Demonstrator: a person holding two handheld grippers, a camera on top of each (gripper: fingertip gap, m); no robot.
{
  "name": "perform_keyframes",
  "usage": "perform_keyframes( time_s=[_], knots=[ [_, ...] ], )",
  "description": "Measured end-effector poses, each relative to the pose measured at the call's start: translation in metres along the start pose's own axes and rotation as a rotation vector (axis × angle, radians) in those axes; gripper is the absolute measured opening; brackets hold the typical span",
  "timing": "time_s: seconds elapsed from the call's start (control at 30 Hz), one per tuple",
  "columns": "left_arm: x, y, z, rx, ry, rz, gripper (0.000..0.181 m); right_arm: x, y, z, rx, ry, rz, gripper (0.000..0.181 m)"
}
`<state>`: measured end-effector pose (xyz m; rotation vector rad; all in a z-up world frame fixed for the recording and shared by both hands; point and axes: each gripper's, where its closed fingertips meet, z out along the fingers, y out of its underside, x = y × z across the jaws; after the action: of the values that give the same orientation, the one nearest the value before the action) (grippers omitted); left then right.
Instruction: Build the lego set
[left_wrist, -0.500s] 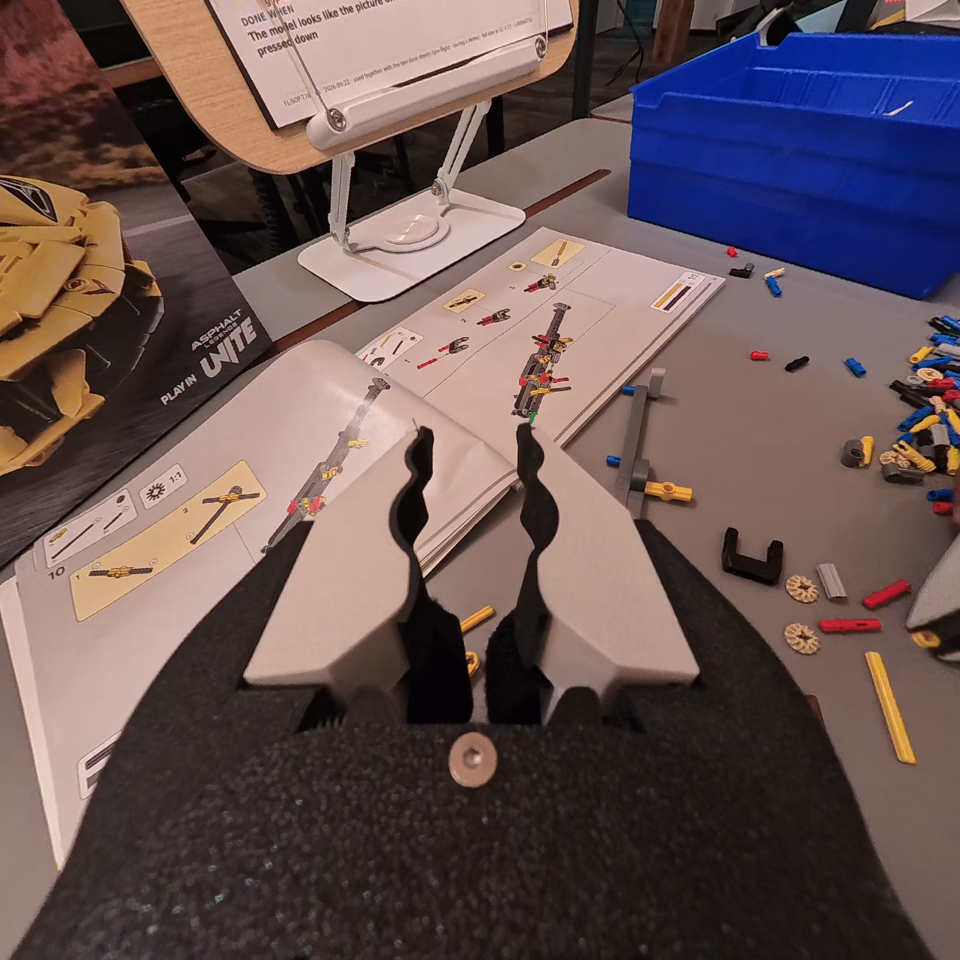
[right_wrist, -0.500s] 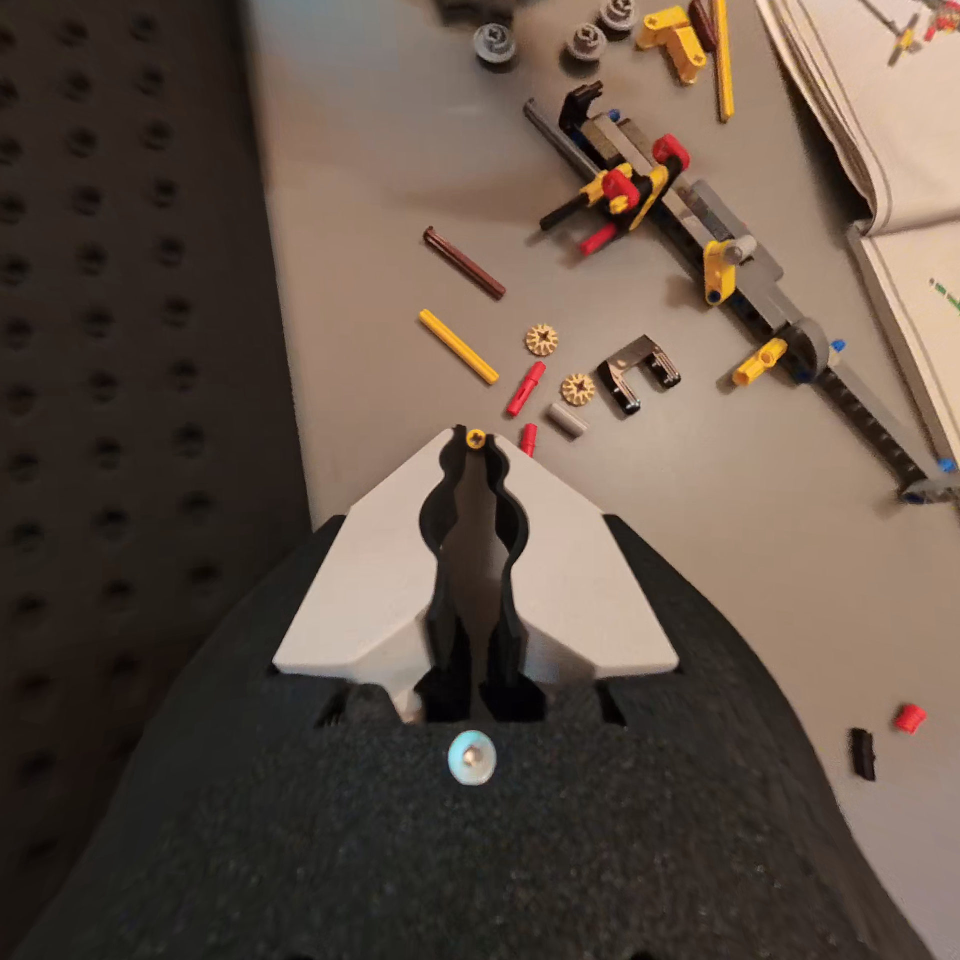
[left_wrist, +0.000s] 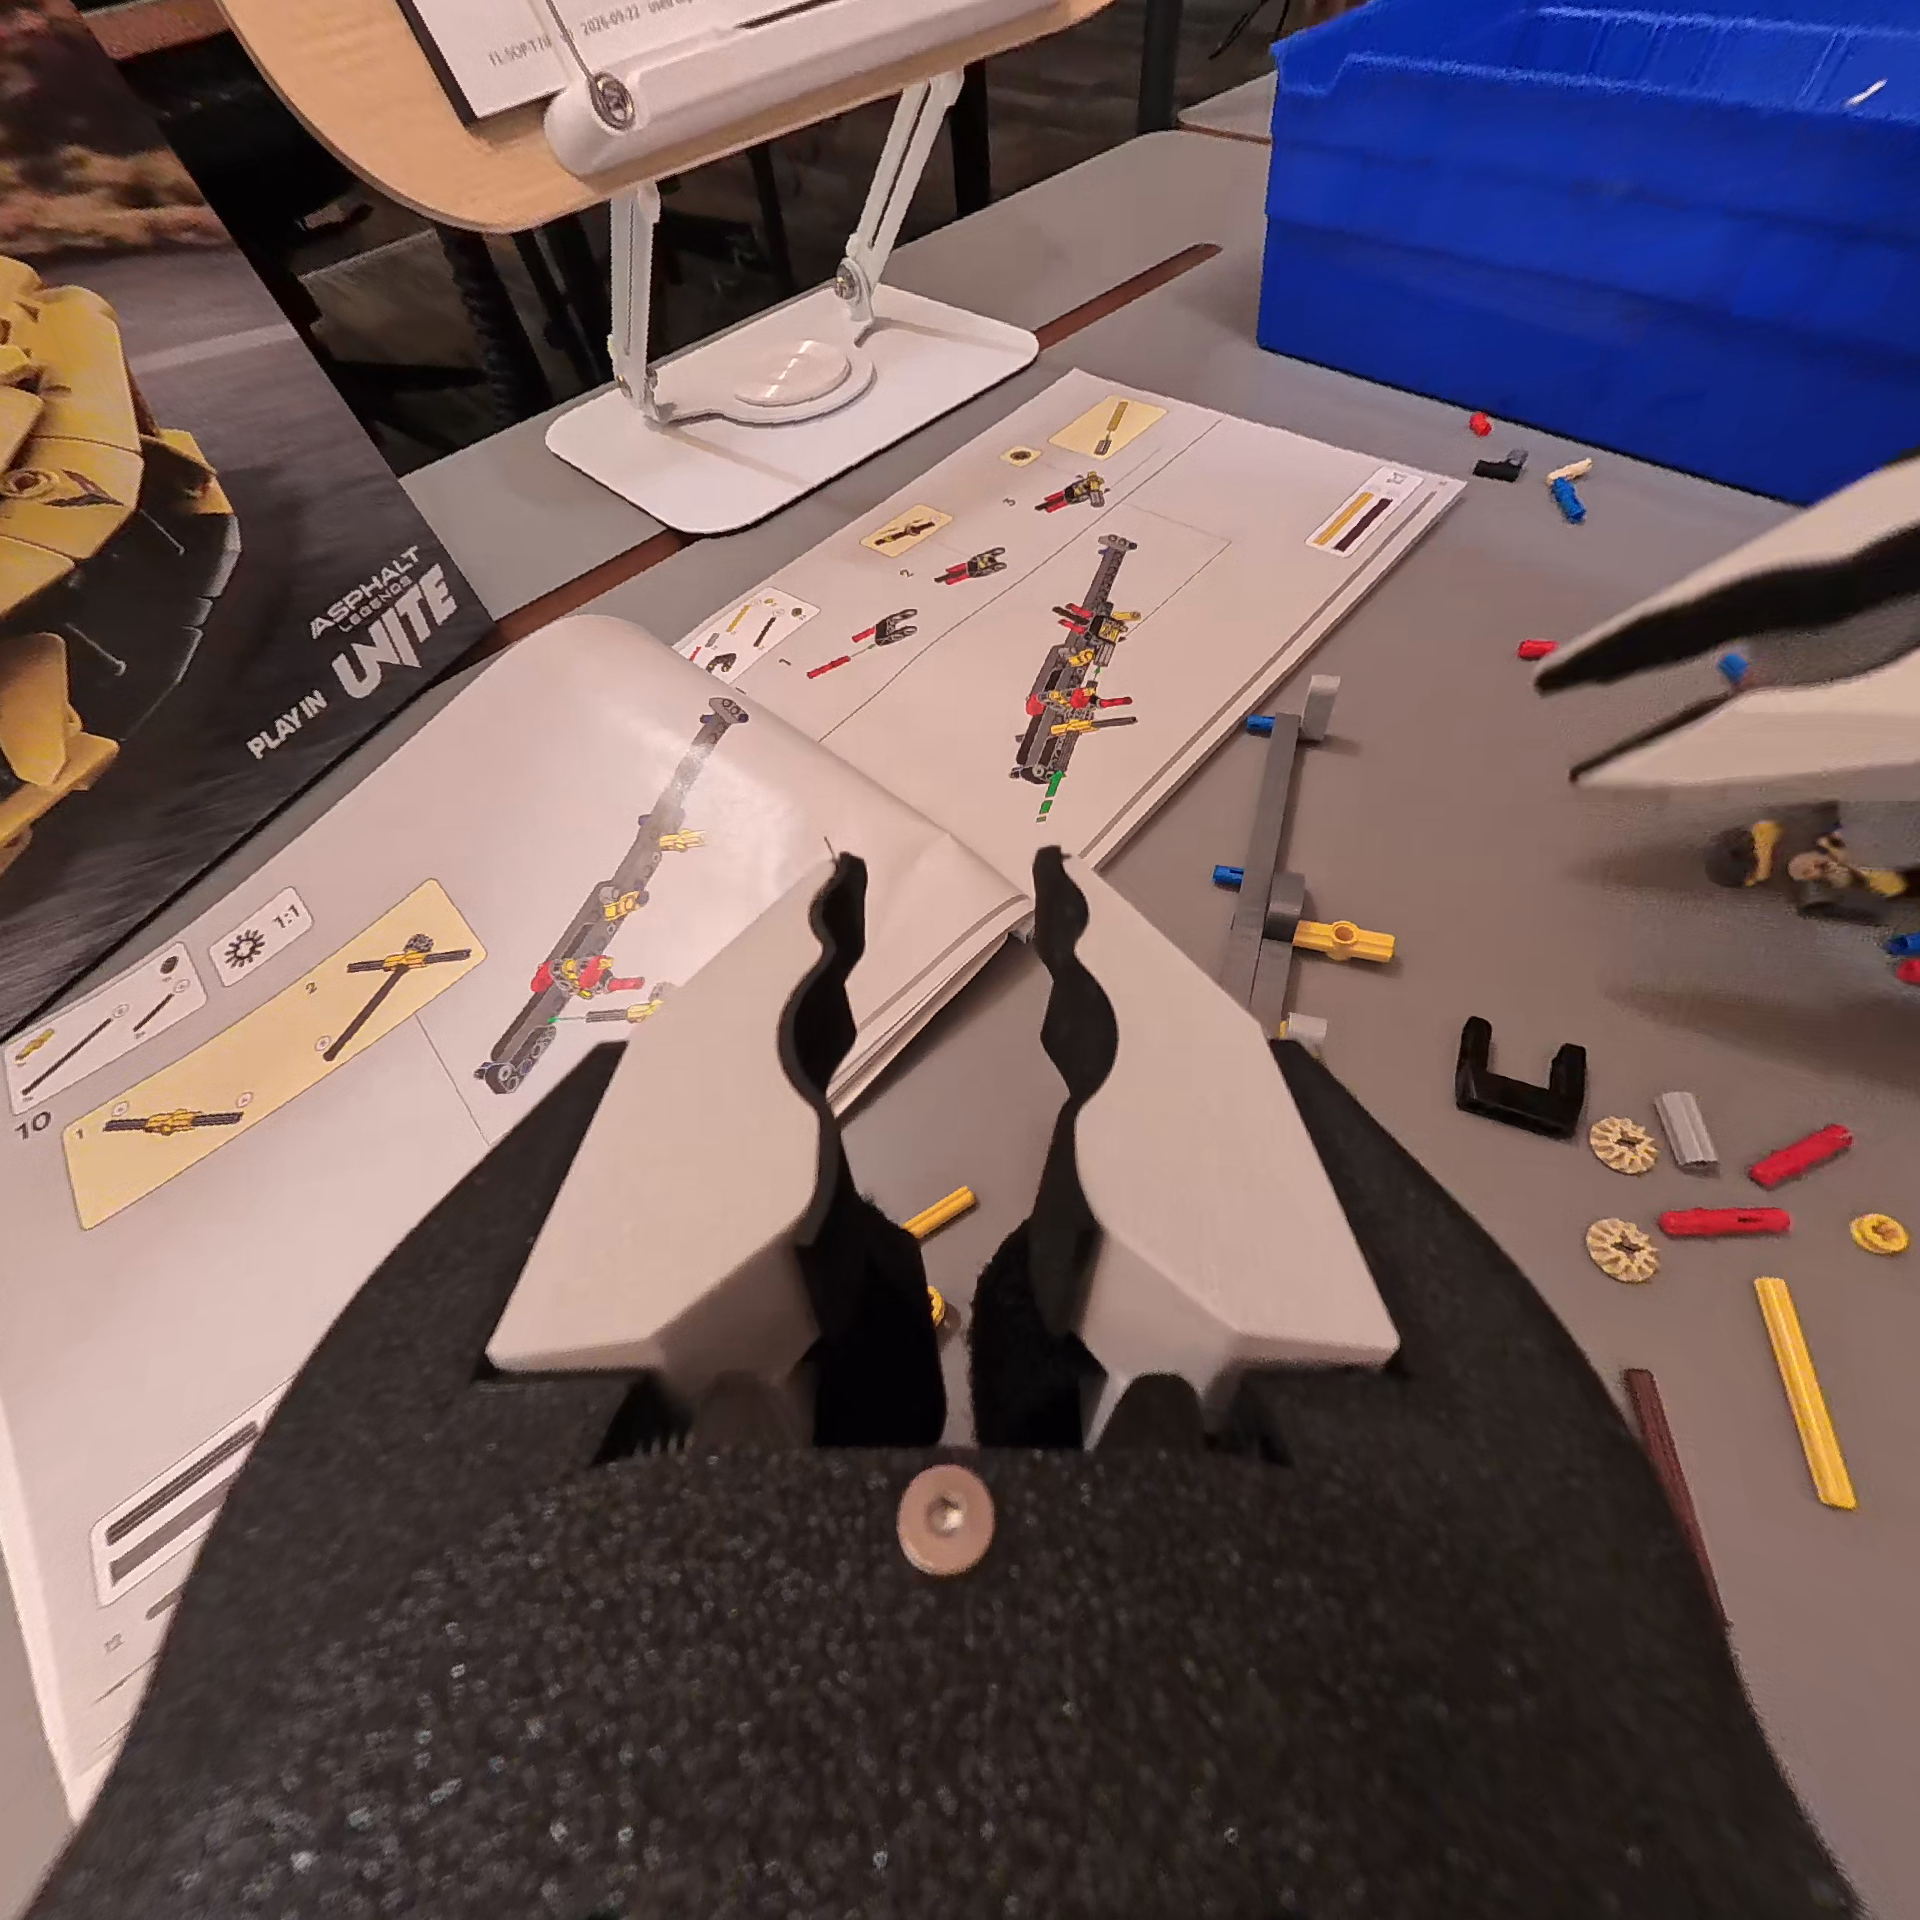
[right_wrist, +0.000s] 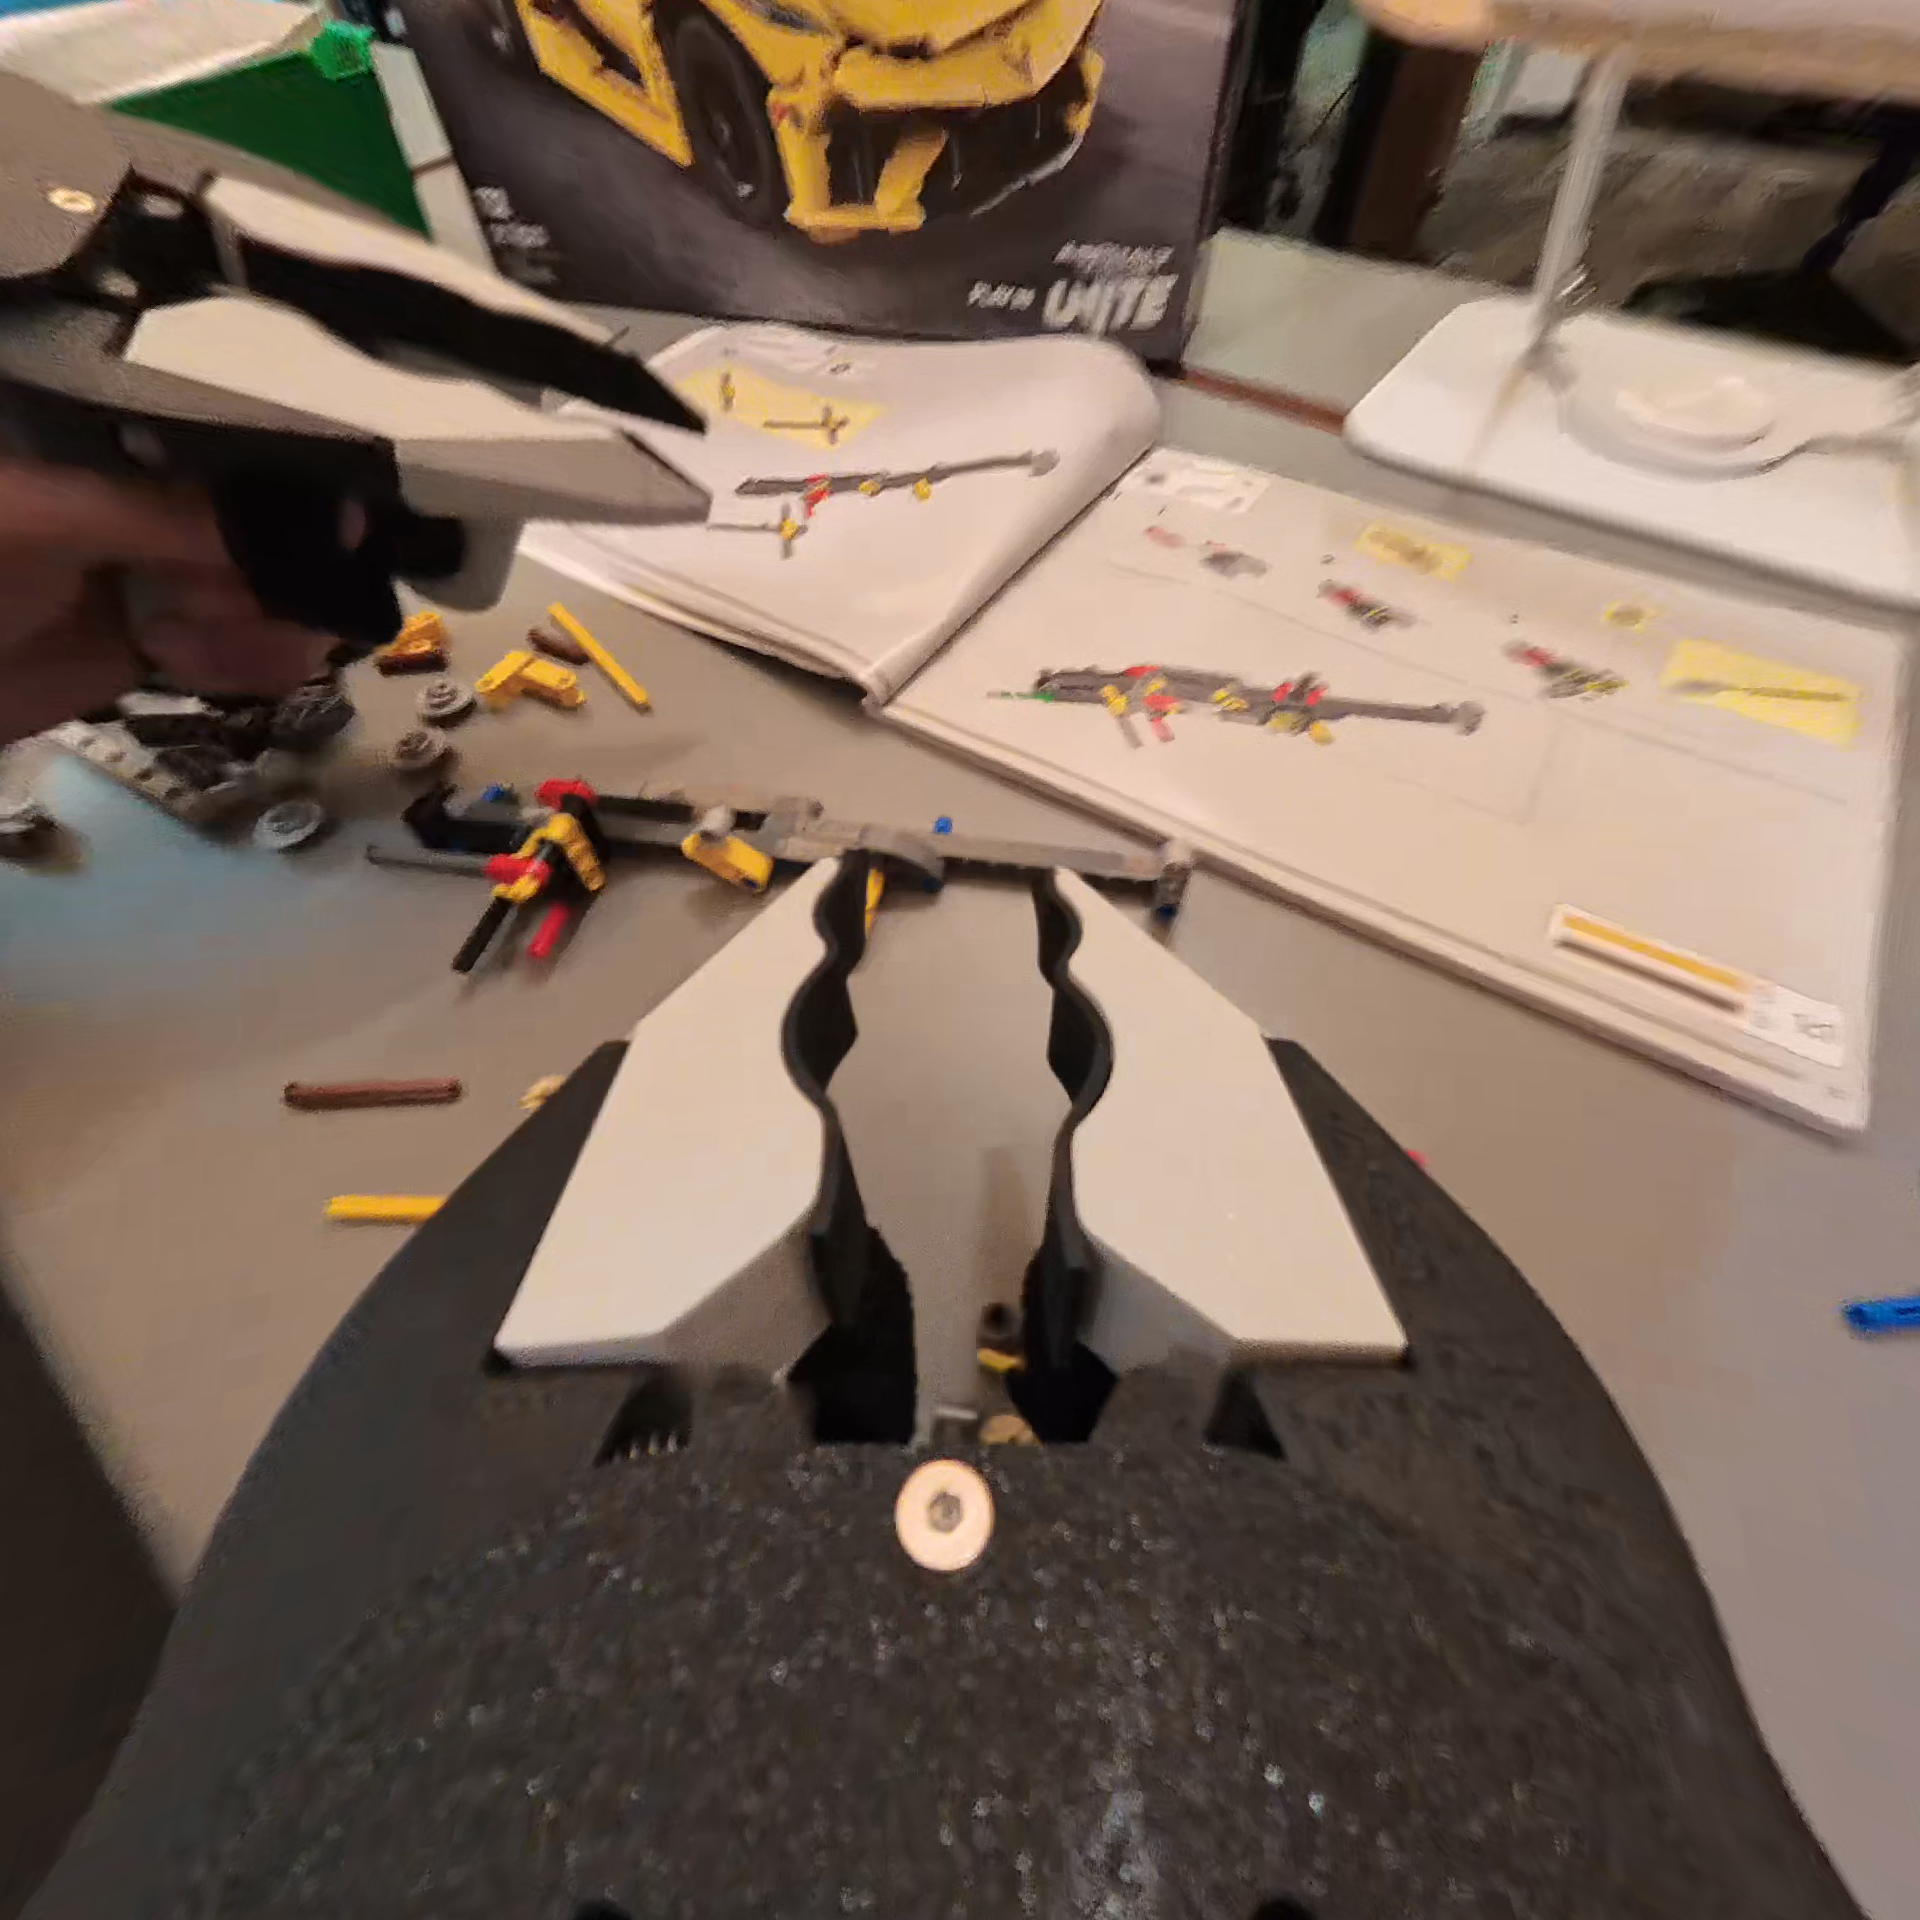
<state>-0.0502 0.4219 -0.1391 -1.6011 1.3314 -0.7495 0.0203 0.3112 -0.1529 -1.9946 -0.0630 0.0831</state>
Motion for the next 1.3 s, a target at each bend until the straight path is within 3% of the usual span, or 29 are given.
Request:
perform_keyframes(
  time_s=[0.13,0.4,0.63,0.9,1.3],
  knots=[
    [-0.001,0.002,0.001,-0.012,0.000,0.002,0.031,0.012,0.007,-0.005,0.003,0.089,-0.175,0.021],
    [-0.001,0.000,-0.001,-0.012,-0.020,0.039,0.031,-0.005,0.008,-0.007,0.003,0.007,-0.191,0.015],
    [0.003,-0.003,-0.002,-0.008,-0.024,0.080,0.031,-0.042,0.020,-0.007,-0.041,-0.150,-0.267,0.020],
    [0.005,-0.003,-0.002,-0.012,-0.023,0.088,0.030,-0.045,0.029,-0.007,-0.083,-0.099,-0.378,0.014],
    [0.000,-0.003,-0.003,-0.003,-0.002,-0.001,0.030,-0.048,0.029,-0.005,-0.079,-0.104,-0.372,0.010]
  ],
)
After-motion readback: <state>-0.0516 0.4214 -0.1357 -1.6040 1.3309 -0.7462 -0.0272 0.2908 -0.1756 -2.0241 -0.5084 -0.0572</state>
